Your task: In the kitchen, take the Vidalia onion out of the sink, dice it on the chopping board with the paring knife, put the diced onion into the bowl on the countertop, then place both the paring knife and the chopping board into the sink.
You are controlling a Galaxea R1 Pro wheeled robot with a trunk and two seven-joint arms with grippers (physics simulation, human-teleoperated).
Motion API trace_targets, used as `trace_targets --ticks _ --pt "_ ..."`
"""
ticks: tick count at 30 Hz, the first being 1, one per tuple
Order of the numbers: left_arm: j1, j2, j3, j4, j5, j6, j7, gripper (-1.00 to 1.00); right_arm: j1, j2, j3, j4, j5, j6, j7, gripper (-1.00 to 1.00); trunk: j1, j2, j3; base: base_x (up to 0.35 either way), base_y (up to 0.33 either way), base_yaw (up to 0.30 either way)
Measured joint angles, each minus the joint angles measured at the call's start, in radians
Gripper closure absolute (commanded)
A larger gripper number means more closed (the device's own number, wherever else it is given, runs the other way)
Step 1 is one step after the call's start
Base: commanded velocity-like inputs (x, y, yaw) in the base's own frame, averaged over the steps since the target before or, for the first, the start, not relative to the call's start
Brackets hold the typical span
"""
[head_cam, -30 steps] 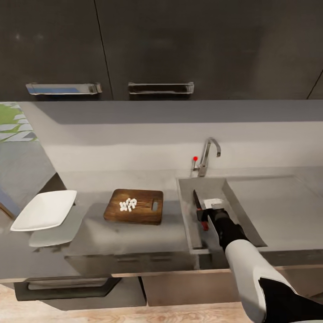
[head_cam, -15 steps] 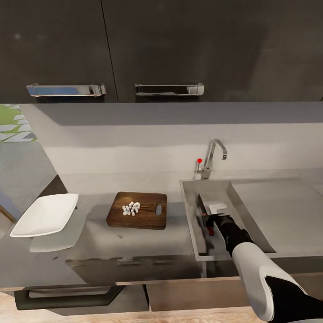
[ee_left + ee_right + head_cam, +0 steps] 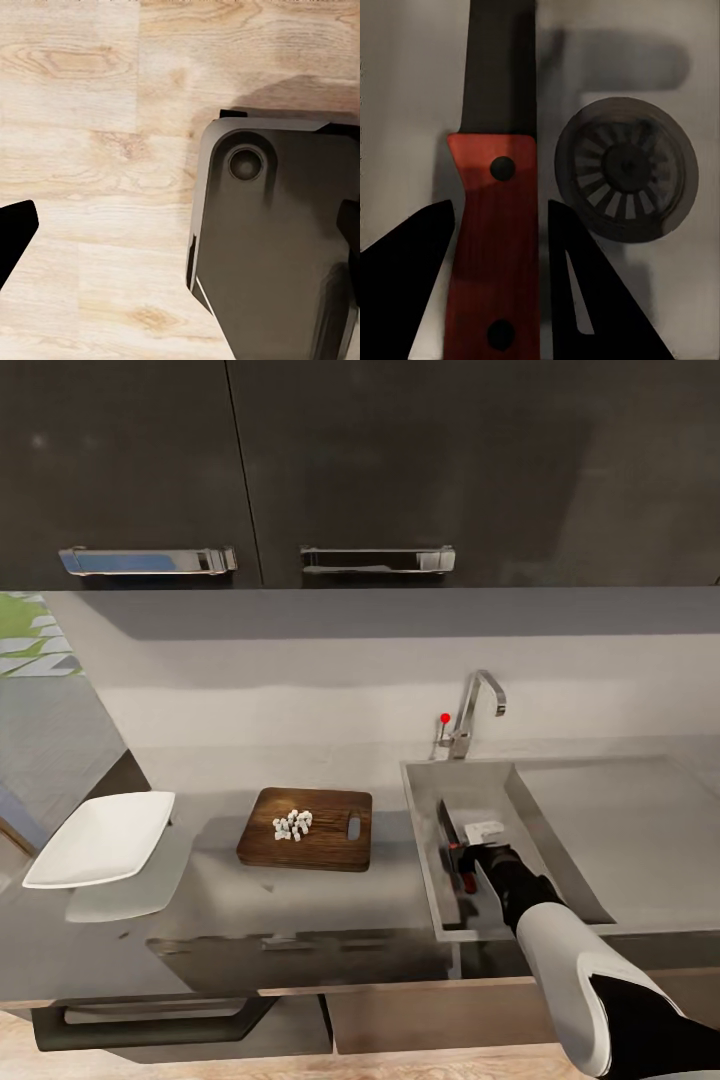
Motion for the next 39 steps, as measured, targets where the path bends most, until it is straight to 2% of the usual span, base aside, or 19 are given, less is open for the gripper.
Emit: trace_targets --ticks 7,8,20,24,29,34,39 --pt "0.0 0.0 0.0 0.0 0.0 0.0 0.0 -1.0 0.0 0.001 0.0 0.008 0.0 0.0 -0.001 1.0 0.0 0.0 0.0 0.0 0.0 0.0" --pt "0.0 0.0 0.0 0.0 0.0 0.0 0.0 -1.0 0.0 0.002 0.001 0.008 0.0 0.0 -0.001 -1.0 0.0 0.0 0.0 0.0 0.0 0.0" --pt "0.0 0.0 0.0 -0.001 0.0 0.0 0.0 -1.0 0.0 0.001 -0.002 -0.018 0.002 0.0 0.001 -1.0 0.0 0.0 0.0 0.0 0.0 0.0" --pt "0.0 0.0 0.0 -0.001 0.0 0.0 0.0 -1.0 0.0 0.0 0.001 -0.147 0.003 0.014 0.001 -1.0 0.0 0.0 0.0 0.0 0.0 0.0" --pt "0.0 0.0 0.0 -0.002 0.0 0.0 0.0 -1.0 0.0 0.006 0.001 -0.32 0.002 0.085 0.001 -1.0 0.0 0.0 0.0 0.0 0.0 0.0" --pt "0.0 0.0 0.0 -0.001 0.0 0.0 0.0 -1.0 0.0 0.013 0.003 -0.423 0.001 0.099 0.002 -1.0 0.0 0.0 0.0 0.0 0.0 0.0" --pt "0.0 0.0 0.0 -0.001 0.0 0.0 0.0 -1.0 0.009 0.044 0.003 -0.497 -0.001 0.099 0.009 -1.0 0.0 0.0 0.0 0.0 0.0 0.0"
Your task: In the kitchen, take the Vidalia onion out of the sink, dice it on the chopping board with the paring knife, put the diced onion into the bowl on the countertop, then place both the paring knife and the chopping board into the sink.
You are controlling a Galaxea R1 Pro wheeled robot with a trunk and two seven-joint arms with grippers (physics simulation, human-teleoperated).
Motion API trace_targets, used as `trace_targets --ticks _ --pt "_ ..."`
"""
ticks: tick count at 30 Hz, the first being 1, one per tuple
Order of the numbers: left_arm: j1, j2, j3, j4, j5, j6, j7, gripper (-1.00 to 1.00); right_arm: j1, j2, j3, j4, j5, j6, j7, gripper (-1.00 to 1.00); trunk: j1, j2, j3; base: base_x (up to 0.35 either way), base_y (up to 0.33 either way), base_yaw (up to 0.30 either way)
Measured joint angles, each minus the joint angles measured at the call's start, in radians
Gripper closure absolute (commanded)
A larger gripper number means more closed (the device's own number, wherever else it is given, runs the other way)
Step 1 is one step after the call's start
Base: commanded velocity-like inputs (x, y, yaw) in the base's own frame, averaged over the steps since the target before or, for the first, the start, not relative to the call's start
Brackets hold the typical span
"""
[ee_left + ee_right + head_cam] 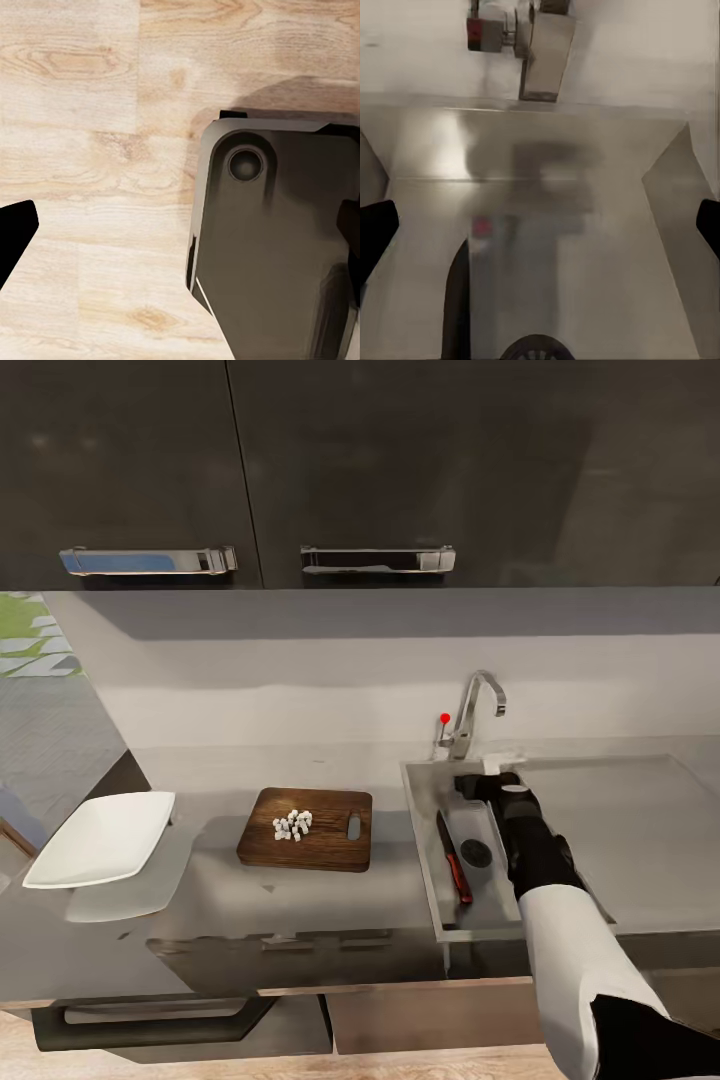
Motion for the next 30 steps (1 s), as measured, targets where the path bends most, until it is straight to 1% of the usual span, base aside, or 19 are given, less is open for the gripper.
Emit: trace_targets --ticks 3,4,5,6,7,8,9,11,13,16,20,30 --pt "0.0 0.0 0.0 0.0 0.0 0.0 0.0 -1.0 0.069 0.013 0.0 -0.143 -0.001 0.001 0.037 -1.0 0.0 0.0 0.0 0.0 0.0 0.0" --pt "0.0 0.0 0.0 0.001 0.0 0.0 0.0 -1.0 0.111 0.022 0.0 -0.224 -0.001 0.001 0.058 -1.0 0.0 0.0 0.0 0.0 0.0 0.0" --pt "0.0 0.0 0.0 0.001 0.0 0.0 0.0 -1.0 0.142 0.031 0.0 -0.281 -0.001 0.002 0.071 -1.0 0.0 0.0 0.0 0.0 0.0 0.0" --pt "0.0 0.0 0.0 0.001 0.0 0.0 0.0 -1.0 0.17 0.041 -0.001 -0.334 -0.001 0.002 0.081 -1.0 0.0 0.0 0.0 0.0 0.0 0.0" --pt "0.0 0.0 0.0 0.001 0.0 0.0 0.0 -1.0 0.21 0.06 0.0 -0.397 0.0 0.003 0.09 -1.0 0.0 0.0 0.0 0.0 0.0 0.0" --pt "0.0 0.0 0.0 0.001 0.0 0.0 0.0 -1.0 0.236 0.074 0.0 -0.426 0.001 0.005 0.093 -1.0 0.0 0.0 0.0 0.0 0.0 0.0" --pt "0.0 0.0 0.0 0.0 0.0 0.0 0.0 -1.0 0.263 0.083 0.001 -0.451 0.002 0.015 0.096 -1.0 0.0 0.0 0.0 0.0 0.0 0.0" --pt "0.0 0.0 0.0 0.0 0.0 0.0 0.0 -1.0 0.285 0.084 0.003 -0.469 0.002 0.045 0.099 -1.0 0.0 0.0 0.0 0.0 0.01 0.0" --pt "0.0 0.0 0.0 0.0 0.0 0.0 0.0 -1.0 0.293 0.084 0.003 -0.474 0.001 0.065 0.118 -1.0 0.0 0.0 0.0 0.0 0.128 0.0" --pt "0.0 0.0 0.0 -0.001 0.0 0.0 0.001 -1.0 0.296 0.083 0.004 -0.47 0.0 0.081 0.151 -1.0 0.0 0.0 0.0 0.0 0.265 0.0" --pt "0.0 0.0 0.0 -0.001 0.0 0.0 0.001 -1.0 0.297 0.083 0.004 -0.465 0.0 0.136 0.158 -1.0 0.0 0.0 0.0 0.0 0.309 0.0" --pt "0.0 0.001 0.0 -0.001 0.0 0.0 0.001 -1.0 0.297 0.083 0.004 -0.394 0.0 0.144 0.15 -1.0 0.0 0.0 0.0 0.0 0.314 0.0"
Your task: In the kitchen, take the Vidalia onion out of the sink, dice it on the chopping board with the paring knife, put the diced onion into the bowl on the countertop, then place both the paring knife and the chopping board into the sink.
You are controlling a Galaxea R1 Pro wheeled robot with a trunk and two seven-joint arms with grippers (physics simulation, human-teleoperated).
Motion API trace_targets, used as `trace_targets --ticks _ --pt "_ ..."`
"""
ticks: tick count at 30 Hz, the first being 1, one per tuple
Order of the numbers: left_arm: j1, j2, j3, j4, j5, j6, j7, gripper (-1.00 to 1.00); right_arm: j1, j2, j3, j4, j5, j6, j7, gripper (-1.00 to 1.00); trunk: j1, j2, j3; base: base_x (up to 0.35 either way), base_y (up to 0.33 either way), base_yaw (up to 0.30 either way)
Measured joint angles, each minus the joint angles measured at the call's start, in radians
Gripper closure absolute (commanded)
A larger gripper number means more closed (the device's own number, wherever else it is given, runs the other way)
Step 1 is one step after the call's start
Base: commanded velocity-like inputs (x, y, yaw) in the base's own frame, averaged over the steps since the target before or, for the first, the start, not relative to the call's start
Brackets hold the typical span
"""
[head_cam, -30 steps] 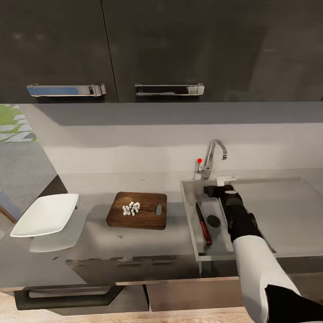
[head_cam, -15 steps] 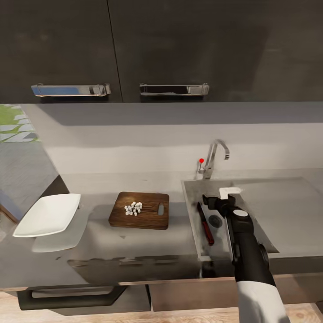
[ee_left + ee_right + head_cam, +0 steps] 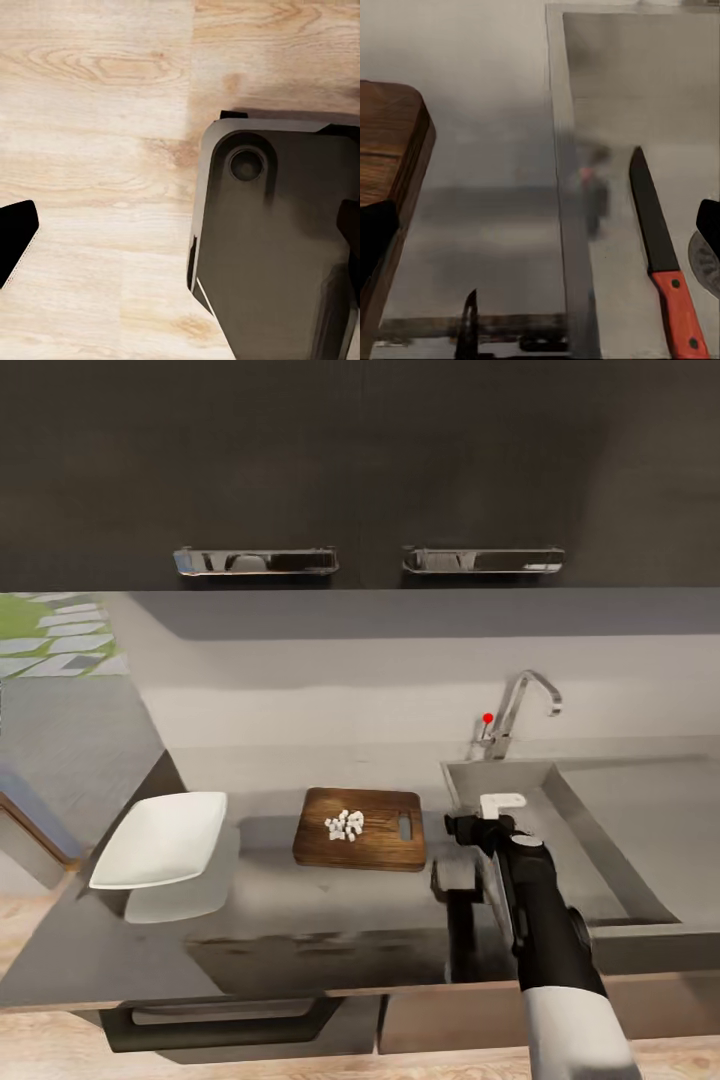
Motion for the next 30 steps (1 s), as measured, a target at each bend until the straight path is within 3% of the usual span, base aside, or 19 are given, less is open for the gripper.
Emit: trace_targets --ticks 8,20,30 --pt "0.0 -0.001 0.0 0.001 0.0 0.0 0.0 -1.0 0.0 0.0 -0.003 0.116 0.0 -0.002 -0.094 -1.0 0.0 0.0 0.0 0.0 0.23 0.0" --pt "0.0 -0.001 0.0 0.002 0.0 0.0 -0.001 -1.0 0.0 0.0 -0.004 0.122 0.0 -0.003 -0.099 -1.0 0.0 0.0 0.0 0.022 0.034 0.0" --pt "0.0 -0.001 0.0 0.0 0.0 0.0 0.0 -1.0 0.0 0.0 -0.004 0.122 0.0 -0.003 -0.099 -1.0 0.0 0.0 0.0 0.144 0.134 0.0"
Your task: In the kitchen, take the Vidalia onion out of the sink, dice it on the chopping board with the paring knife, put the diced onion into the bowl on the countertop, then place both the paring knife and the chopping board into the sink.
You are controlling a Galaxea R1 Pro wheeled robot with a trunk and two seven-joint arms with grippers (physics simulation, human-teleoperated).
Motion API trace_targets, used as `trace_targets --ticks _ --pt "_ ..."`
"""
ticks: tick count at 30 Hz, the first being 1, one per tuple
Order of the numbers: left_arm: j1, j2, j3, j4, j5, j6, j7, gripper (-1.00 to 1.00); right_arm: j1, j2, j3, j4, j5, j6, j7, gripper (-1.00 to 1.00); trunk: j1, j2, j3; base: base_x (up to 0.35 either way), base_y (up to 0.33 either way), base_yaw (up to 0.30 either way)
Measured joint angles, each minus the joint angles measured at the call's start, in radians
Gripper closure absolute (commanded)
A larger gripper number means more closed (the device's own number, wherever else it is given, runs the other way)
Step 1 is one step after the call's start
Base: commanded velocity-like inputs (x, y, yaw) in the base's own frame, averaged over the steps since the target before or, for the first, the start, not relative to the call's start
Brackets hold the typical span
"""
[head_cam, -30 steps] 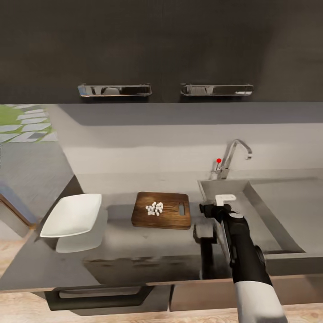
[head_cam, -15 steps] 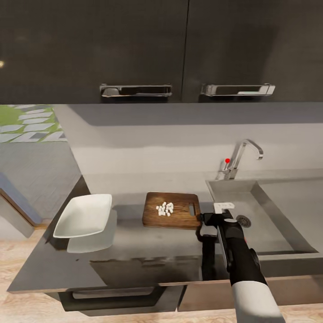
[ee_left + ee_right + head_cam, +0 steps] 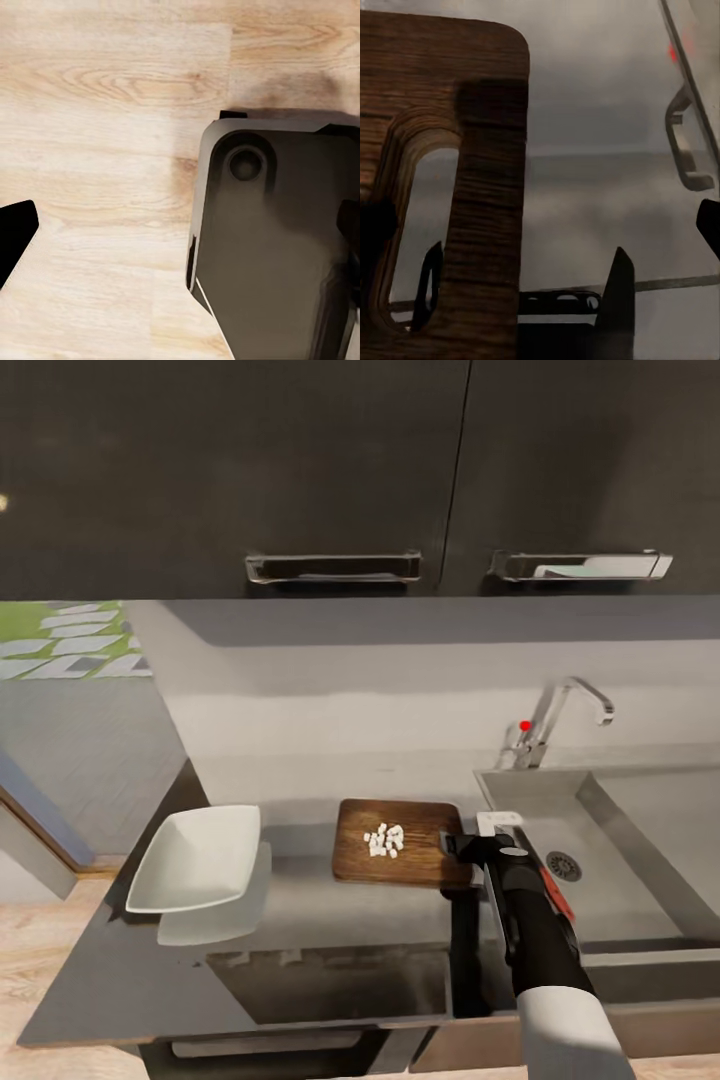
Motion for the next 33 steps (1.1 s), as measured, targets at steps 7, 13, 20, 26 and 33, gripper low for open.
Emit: trace_targets --ticks 7,13,20,26,33 --pt "0.0 0.0 0.0 0.0 0.0 0.0 0.0 -1.0 0.0 0.0 0.0 0.0 0.0 0.001 0.0 -1.0 0.0 0.0 0.0 0.009 0.011 0.0" --pt "0.0 0.0 0.0 0.0 0.0 0.0 0.0 -1.0 0.0 0.0 0.0 0.0 0.0 0.0 0.0 -1.0 0.0 0.0 0.0 0.113 0.022 0.0" --pt "0.0 0.0 0.0 0.001 0.0 0.0 0.0 -1.0 0.0 0.0 0.0 -0.006 0.0 -0.003 0.001 -1.0 0.0 0.0 0.0 0.027 0.002 0.0" --pt "0.0 0.0 0.0 0.003 0.0 0.0 0.0 -1.0 0.0 0.0 0.0 -0.008 0.0 -0.003 0.002 -1.0 0.0 0.0 0.0 0.001 -0.041 0.0" --pt "0.0 0.0 0.0 0.002 0.0 0.0 0.0 -1.0 0.0 0.0 0.001 -0.008 0.0 -0.003 0.003 -1.0 0.0 0.0 0.0 0.0 -0.003 0.0"
